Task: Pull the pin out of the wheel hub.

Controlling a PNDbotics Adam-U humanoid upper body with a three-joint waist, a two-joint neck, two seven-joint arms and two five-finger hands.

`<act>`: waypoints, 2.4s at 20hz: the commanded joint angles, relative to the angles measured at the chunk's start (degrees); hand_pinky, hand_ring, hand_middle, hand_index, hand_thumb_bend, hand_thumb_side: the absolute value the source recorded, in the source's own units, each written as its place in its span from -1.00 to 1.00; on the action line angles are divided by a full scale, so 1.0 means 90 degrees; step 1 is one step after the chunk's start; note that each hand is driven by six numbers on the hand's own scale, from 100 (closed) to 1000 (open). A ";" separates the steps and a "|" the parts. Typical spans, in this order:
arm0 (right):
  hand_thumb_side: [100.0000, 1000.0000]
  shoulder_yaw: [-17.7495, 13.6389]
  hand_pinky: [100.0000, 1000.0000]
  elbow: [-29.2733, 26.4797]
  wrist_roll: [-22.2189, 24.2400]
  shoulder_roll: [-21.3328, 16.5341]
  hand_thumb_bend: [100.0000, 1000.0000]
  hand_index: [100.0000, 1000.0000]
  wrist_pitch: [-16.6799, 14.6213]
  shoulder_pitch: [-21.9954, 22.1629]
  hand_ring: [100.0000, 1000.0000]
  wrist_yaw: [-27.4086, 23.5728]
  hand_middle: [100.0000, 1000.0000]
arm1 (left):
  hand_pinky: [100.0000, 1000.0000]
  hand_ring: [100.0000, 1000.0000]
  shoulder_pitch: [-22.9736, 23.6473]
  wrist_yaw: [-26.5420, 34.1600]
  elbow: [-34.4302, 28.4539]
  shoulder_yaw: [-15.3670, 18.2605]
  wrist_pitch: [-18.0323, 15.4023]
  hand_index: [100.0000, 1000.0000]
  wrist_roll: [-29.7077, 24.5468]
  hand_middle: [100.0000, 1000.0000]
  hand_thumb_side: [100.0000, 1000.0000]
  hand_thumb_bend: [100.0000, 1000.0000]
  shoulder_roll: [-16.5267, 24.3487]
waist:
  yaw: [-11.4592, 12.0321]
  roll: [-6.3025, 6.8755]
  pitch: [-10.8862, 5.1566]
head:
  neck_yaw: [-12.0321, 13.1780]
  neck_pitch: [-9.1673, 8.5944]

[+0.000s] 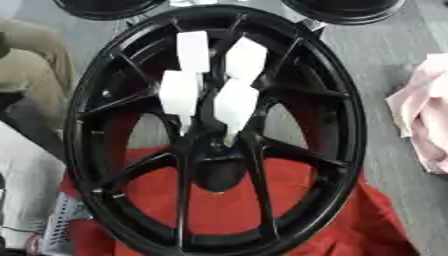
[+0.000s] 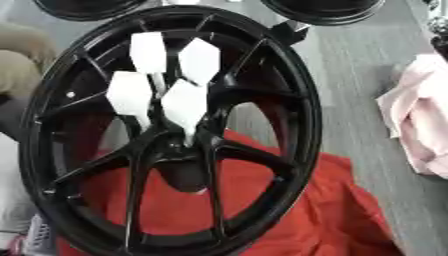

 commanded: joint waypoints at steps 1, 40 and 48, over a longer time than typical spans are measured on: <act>-0.47 0.0097 0.53 -0.0119 0.0282 -0.0670 -1.00 0.32 -0.0251 -0.0160 0.39 0.0286 0.20 | 0.58 0.36 -0.0050 -0.0016 -0.0132 0.0047 -0.0004 0.77 -0.0013 0.38 0.62 -0.95 0.0181 | 0.0000 -0.0008 -0.0147 | -0.0010 -0.0075; -0.47 0.3033 0.67 -0.0119 0.4270 -0.2965 -0.90 0.51 -0.1034 -0.3306 0.60 0.1342 0.40 | 0.58 0.36 -0.0085 -0.0005 -0.0132 -0.0136 0.0087 0.77 -0.0193 0.38 0.64 -0.95 0.0481 | 0.0383 -0.0490 -0.0108 | -0.0377 -0.0236; -0.65 0.3576 0.68 -0.0119 0.5066 -0.2393 -0.73 0.56 -0.0600 -0.4290 0.62 0.1275 0.44 | 0.58 0.36 -0.0030 -0.0022 -0.0132 -0.0122 0.0099 0.77 -0.0181 0.38 0.64 -0.95 0.0532 | 0.0328 -0.0518 -0.0099 | -0.0381 -0.0199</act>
